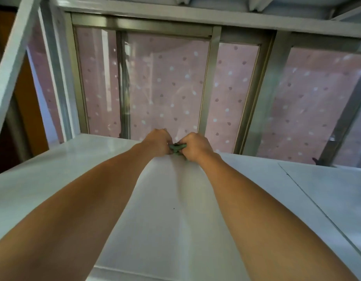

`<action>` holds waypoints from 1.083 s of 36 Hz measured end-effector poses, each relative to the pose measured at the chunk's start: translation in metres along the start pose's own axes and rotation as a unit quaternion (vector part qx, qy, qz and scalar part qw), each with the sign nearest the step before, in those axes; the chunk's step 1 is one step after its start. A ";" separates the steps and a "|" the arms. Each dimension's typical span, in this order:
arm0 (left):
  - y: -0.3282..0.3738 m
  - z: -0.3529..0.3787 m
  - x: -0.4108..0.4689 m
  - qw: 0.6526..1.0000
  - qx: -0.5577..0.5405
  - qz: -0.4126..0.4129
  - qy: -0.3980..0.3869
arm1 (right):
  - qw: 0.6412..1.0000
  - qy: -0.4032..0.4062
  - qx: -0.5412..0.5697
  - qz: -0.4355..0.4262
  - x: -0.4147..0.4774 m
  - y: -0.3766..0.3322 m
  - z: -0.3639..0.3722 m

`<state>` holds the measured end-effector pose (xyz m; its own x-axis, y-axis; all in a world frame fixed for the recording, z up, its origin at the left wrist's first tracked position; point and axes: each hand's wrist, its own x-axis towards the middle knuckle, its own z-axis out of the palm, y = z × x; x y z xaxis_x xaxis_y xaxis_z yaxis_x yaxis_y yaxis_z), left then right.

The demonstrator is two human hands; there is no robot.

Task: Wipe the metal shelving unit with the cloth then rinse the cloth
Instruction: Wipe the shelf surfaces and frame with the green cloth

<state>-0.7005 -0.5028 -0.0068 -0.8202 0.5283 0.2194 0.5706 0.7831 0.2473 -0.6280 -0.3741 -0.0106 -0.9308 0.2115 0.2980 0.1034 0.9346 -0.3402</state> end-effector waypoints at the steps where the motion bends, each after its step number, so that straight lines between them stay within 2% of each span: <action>1: 0.002 0.000 0.002 1.000 0.000 -0.003 -0.002 | 1.000 0.001 0.005 -0.001 0.001 0.002 0.000; 10: 0.022 0.004 -0.004 0.999 -0.038 -0.039 0.001 | 1.000 0.009 0.013 -0.006 0.001 0.022 -0.003; 18: 0.051 0.007 -0.029 0.998 -0.038 -0.040 0.011 | 1.000 0.019 -0.001 0.006 -0.030 0.031 -0.016; 28: 0.068 -0.003 -0.091 0.999 -0.027 -0.023 0.007 | 1.000 0.011 -0.016 0.010 -0.095 0.016 -0.034; 39: 0.073 -0.018 -0.190 0.999 -0.027 0.019 0.008 | 0.999 0.026 -0.033 0.032 -0.205 -0.026 -0.052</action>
<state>-0.5021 -0.5523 -0.0136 -0.7972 0.5522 0.2439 0.6033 0.7433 0.2891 -0.4221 -0.4268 -0.0161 -0.9024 0.2835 0.3245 0.1856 0.9354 -0.3010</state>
